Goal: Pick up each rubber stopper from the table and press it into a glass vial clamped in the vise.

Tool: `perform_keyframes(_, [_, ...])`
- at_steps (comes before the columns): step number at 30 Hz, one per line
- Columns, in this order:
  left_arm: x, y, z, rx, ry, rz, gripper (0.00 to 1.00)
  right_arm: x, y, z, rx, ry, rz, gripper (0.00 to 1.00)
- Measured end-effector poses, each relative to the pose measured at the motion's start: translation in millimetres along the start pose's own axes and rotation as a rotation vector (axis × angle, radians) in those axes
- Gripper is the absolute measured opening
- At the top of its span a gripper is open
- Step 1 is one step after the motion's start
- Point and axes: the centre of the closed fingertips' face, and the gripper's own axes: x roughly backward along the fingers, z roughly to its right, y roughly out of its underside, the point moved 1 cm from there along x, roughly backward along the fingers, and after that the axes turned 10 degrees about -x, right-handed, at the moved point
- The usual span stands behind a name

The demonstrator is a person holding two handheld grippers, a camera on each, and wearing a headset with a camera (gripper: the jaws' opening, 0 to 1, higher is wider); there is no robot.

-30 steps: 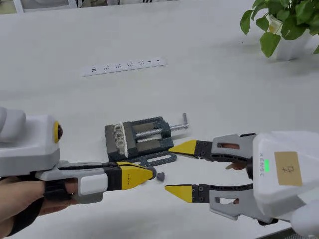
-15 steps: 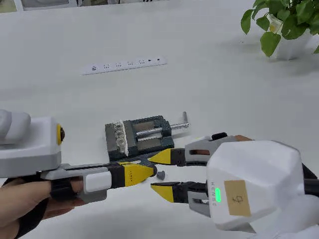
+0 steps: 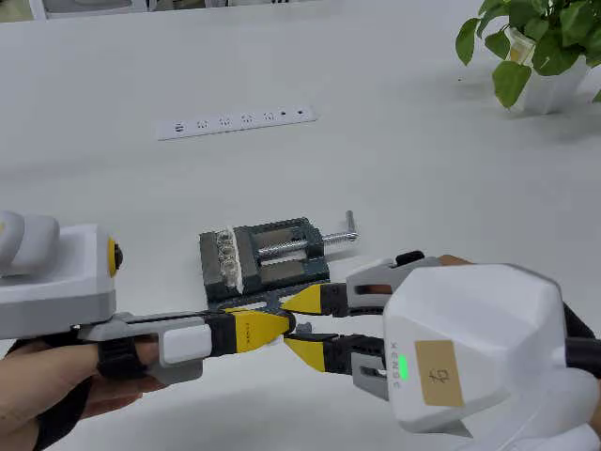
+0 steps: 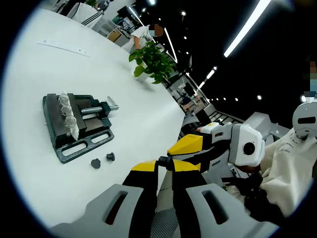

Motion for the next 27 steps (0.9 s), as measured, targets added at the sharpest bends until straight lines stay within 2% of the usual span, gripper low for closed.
perform_keyframes(8, [0.9,1.4,-0.2,0.004,-0.005,0.005,0.07,-0.6,-0.4,-1.2,0.019,0.002,-0.008,0.09])
perform_keyframes(24, [0.0,6.7,2.8,-0.03,0.011,-0.002,0.07,1.7,0.8,-4.8,-0.043,-0.014,-0.006,0.08])
perform_keyframes(27, [-0.4,7.8,5.4,-0.039,0.023,0.0,0.11,1.6,2.3,-5.3,-0.051,-0.015,-0.009,0.08])
